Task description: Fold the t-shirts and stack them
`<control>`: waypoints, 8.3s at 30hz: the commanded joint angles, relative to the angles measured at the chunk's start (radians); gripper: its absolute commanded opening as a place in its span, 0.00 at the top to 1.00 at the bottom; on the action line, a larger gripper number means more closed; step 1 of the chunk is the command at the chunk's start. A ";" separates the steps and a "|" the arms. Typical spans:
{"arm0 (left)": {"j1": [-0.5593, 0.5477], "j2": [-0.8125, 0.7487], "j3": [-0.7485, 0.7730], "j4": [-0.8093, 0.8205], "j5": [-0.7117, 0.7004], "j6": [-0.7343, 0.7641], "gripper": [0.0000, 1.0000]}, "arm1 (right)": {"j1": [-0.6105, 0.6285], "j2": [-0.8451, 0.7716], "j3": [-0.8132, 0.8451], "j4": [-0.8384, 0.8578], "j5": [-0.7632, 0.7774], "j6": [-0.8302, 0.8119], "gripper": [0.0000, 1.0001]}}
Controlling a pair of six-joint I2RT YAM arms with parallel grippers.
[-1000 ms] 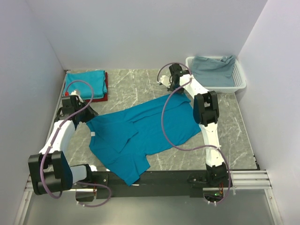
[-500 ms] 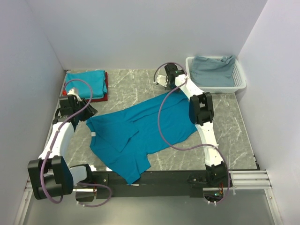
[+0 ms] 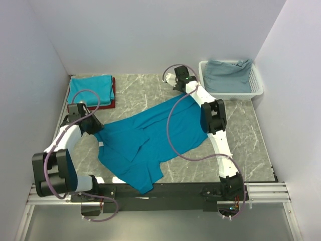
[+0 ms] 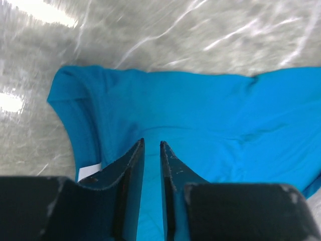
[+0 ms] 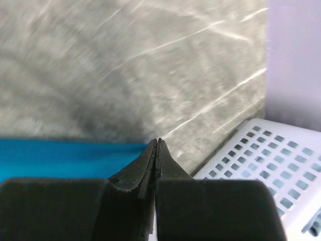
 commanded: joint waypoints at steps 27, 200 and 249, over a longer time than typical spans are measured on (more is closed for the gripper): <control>0.008 0.519 0.384 -0.133 -0.309 0.026 0.89 | 0.006 -0.940 -0.693 0.171 -0.470 0.378 0.83; -0.750 -0.437 -0.056 -0.195 0.139 1.093 0.46 | 0.420 -0.810 -1.236 0.796 -1.396 0.910 1.00; -0.768 -0.587 -0.113 -0.176 0.104 1.020 1.00 | -0.312 -0.876 -1.147 -0.300 -0.657 -0.894 0.51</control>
